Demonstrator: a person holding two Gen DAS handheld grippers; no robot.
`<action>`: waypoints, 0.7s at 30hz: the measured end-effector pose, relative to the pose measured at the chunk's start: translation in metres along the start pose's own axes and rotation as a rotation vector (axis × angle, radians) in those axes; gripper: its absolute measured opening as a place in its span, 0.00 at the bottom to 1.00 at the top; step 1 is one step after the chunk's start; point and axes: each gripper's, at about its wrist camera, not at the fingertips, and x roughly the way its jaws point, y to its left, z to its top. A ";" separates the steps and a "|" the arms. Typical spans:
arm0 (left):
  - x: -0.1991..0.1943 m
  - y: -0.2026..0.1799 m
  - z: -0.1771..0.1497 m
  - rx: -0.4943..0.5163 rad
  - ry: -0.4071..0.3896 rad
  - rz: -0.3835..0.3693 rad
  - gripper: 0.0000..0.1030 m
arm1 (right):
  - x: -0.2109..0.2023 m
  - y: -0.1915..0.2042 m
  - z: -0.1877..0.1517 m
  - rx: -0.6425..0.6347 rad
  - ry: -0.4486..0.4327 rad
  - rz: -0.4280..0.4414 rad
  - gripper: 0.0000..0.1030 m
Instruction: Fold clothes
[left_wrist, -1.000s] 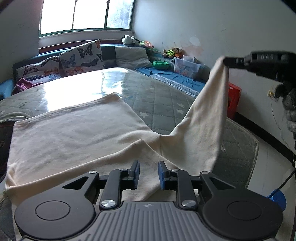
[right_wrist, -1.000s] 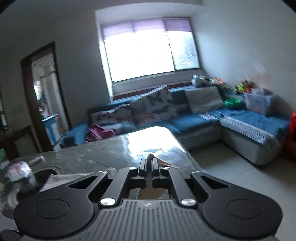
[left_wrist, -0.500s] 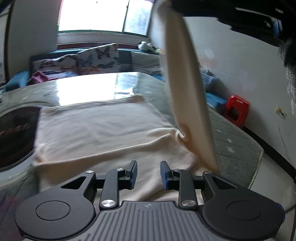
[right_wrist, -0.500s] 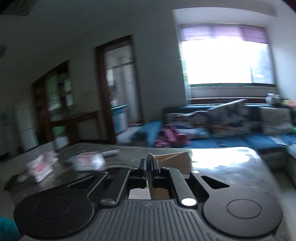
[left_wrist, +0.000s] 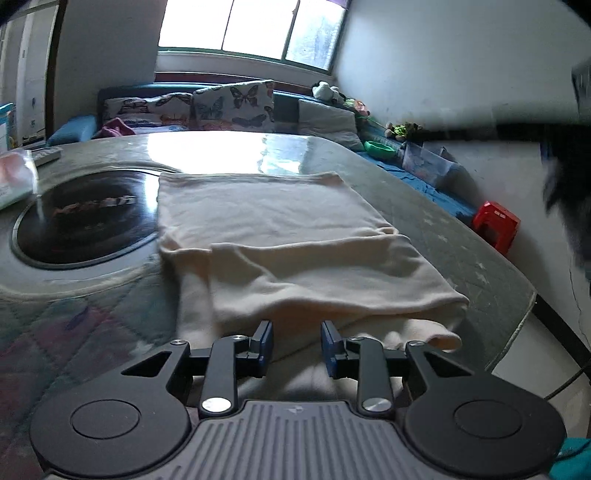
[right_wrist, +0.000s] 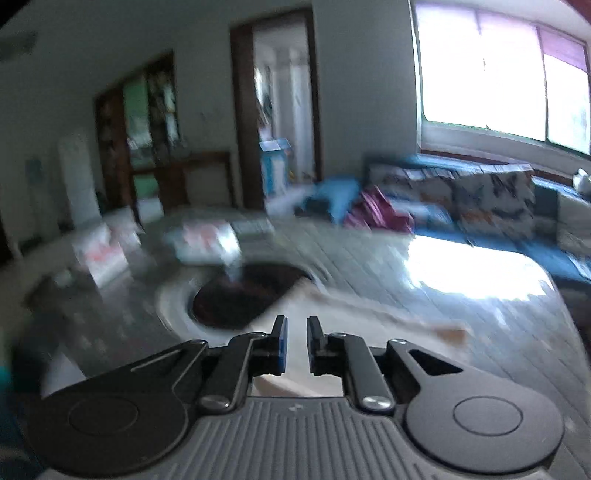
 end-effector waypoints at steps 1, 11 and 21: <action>-0.003 0.003 0.001 -0.006 -0.010 0.013 0.30 | 0.000 -0.005 -0.009 0.004 0.034 -0.014 0.11; -0.002 0.015 0.024 -0.030 -0.085 0.077 0.28 | 0.012 -0.037 -0.092 0.100 0.241 -0.069 0.14; 0.029 0.007 0.015 0.029 -0.004 0.069 0.28 | 0.005 -0.041 -0.084 0.054 0.226 -0.056 0.19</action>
